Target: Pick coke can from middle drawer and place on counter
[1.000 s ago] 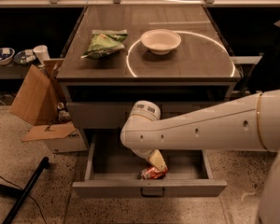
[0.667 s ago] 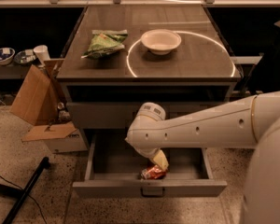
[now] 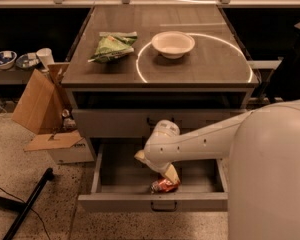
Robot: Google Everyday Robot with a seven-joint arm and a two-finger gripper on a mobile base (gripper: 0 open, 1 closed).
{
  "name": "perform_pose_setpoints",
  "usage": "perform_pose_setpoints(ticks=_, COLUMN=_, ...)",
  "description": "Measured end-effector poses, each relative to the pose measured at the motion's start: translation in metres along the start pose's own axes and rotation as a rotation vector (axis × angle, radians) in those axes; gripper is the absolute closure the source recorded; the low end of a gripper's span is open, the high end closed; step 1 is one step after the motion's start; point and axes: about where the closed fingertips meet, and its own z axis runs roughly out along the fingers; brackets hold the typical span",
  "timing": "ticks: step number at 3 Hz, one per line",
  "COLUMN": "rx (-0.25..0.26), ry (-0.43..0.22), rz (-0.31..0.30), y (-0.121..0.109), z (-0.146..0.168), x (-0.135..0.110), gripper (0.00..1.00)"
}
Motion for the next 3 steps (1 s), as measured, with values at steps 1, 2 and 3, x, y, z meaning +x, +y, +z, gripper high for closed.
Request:
perform_pose_setpoints(ticks=1, rx=0.03, ry=-0.014, rz=-0.034, y=-0.001, z=0.031, x=0.002, gripper=0.0)
perform_pose_setpoints(ticks=2, rx=0.048, ry=-0.028, rz=-0.053, y=0.018, z=0.054, x=0.003, gripper=0.0)
perform_pose_setpoints(ticks=3, rx=0.051, ry=-0.037, rz=-0.061, y=0.04, z=0.069, x=0.004, gripper=0.0)
